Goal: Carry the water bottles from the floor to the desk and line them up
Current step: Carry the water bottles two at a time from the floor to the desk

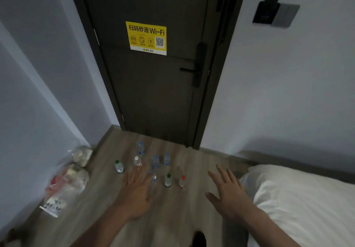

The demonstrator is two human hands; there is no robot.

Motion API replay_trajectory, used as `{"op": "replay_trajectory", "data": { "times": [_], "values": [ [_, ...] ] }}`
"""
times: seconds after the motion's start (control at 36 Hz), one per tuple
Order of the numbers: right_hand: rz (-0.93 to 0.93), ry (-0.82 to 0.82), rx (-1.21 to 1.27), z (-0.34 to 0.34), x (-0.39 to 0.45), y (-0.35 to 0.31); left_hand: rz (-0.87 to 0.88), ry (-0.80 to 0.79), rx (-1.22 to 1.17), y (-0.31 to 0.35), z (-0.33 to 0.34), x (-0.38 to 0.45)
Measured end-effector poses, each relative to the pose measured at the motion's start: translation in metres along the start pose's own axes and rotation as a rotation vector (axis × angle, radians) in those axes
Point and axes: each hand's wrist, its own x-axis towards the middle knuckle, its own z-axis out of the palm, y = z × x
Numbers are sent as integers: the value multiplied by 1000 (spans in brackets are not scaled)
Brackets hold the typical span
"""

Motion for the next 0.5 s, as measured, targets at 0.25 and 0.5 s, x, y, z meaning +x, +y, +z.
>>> {"op": "replay_trajectory", "data": {
  "times": [0.25,0.5],
  "values": [
    [-109,-159,-93,-42,131,53,-208,-92,-25,34,0,99],
    [-163,-273,-124,-47,248,47,-270,-119,-64,13,5,179]
  ]
}}
